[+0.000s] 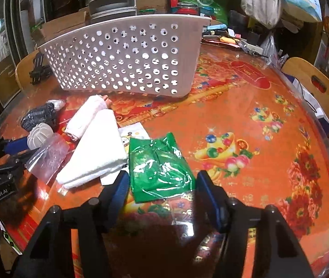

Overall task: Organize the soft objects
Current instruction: 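Grasp white ridged ball with left tool while right tool grasps green packet, then carry white ridged ball with left tool while right tool carries green packet to basket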

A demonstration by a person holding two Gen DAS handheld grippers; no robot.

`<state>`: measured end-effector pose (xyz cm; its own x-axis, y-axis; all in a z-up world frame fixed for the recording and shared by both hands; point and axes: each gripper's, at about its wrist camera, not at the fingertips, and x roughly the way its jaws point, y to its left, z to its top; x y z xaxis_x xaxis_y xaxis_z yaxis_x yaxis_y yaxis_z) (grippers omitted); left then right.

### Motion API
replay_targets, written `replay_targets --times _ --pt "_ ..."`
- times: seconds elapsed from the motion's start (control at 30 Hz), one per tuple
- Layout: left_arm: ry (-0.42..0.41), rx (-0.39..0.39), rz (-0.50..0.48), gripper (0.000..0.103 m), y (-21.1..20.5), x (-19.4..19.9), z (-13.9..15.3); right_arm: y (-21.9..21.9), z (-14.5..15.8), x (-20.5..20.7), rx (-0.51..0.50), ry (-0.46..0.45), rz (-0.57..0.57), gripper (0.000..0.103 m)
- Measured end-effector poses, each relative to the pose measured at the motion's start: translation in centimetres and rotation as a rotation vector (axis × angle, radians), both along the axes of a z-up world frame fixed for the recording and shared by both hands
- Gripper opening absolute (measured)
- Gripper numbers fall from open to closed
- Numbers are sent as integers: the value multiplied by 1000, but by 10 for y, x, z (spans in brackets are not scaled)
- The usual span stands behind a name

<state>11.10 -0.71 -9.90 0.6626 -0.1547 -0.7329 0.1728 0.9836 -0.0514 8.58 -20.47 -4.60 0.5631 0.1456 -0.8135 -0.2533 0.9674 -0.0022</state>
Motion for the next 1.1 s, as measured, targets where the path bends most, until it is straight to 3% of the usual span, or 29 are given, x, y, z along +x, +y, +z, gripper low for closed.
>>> replay_targets --times 0.63,1.1 --pt "-77 15 2 36 6 -23 29 -15 27 -17 73 -67 -4 54" --pt "-153 35 7 36 15 -23 84 -10 80 -10 103 -169 6 54"
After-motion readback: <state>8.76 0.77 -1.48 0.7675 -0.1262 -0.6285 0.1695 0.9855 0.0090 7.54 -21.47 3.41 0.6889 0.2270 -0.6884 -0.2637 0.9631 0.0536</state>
